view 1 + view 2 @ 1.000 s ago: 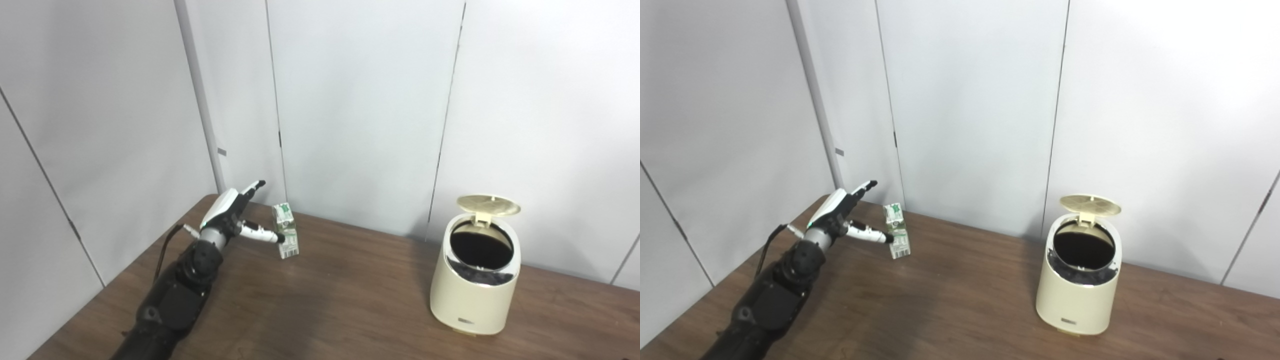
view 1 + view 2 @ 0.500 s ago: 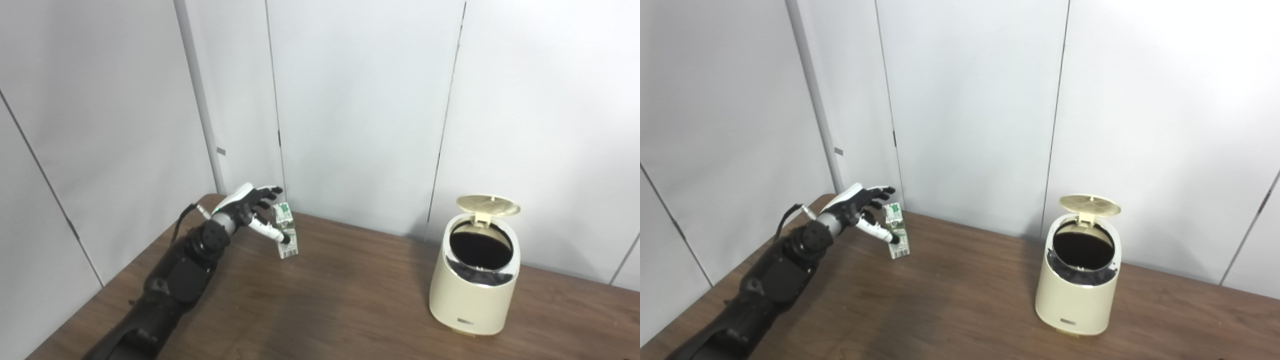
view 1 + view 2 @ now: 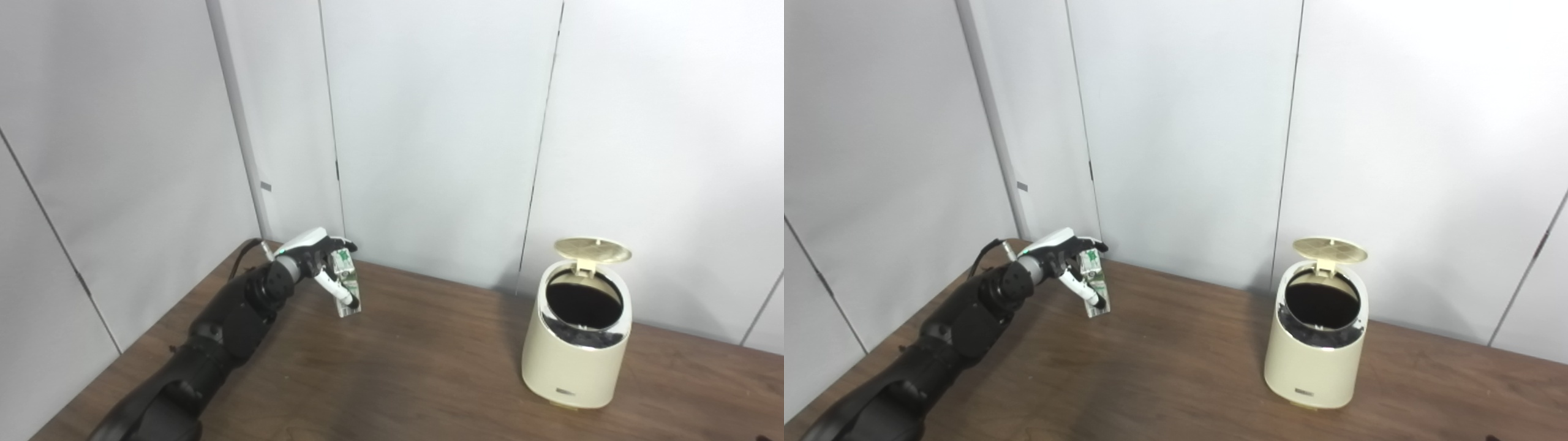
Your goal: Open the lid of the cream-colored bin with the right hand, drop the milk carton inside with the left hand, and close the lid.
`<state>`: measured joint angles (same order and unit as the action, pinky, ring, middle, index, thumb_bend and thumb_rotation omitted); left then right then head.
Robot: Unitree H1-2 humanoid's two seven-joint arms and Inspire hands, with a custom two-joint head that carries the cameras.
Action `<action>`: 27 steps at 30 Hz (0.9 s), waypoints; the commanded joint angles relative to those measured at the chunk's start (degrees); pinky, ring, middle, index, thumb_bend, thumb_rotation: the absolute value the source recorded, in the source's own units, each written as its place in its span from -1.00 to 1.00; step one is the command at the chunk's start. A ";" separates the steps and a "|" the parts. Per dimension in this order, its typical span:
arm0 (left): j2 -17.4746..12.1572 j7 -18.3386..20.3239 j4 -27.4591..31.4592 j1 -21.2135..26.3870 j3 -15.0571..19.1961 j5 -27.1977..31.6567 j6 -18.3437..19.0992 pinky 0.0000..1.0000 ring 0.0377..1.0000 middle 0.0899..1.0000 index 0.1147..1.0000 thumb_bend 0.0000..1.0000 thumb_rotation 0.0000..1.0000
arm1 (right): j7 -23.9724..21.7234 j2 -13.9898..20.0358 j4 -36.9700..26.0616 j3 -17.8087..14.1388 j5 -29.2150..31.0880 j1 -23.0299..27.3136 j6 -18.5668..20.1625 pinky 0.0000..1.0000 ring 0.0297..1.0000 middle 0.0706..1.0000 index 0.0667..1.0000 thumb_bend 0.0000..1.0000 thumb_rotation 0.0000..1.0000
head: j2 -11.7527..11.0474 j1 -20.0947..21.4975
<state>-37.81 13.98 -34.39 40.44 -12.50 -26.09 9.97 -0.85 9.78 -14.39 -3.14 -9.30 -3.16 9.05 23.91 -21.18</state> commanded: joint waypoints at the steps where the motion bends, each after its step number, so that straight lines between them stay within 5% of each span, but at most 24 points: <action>1: -2.64 -1.52 0.33 3.63 -1.26 -3.47 -1.65 0.32 0.58 0.70 0.73 0.96 -0.71 | 0.01 -0.18 -1.93 0.03 0.37 0.58 -0.37 0.18 0.57 0.67 0.75 0.57 1.00 | 0.12 -0.06; 9: -2.94 -3.10 0.13 3.83 -3.74 -8.18 -2.16 0.38 0.60 0.64 0.59 0.96 -0.65 | -0.01 -0.34 -2.17 -0.01 0.56 0.55 0.01 0.20 0.58 0.67 0.76 0.56 1.00 | 0.31 -0.11; 18: -2.32 -8.60 0.58 2.48 -1.74 -8.57 -3.04 0.20 0.40 0.52 0.54 0.81 -0.70 | -0.24 -0.01 -2.14 0.02 1.06 0.64 0.16 0.25 0.61 0.70 0.79 0.52 1.00 | 0.68 -0.40; 27: -1.08 -8.96 3.20 0.71 1.45 -6.37 -2.30 0.18 0.33 0.43 0.47 0.64 -0.82 | -0.61 0.26 -2.38 0.11 1.15 0.35 0.29 0.28 0.63 0.71 0.81 0.50 1.00 | 1.20 -0.59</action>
<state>-37.78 6.76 -33.29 39.18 -12.18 -32.71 7.98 -1.18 9.56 -15.27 -3.12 -8.25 -3.27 10.53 25.05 -21.71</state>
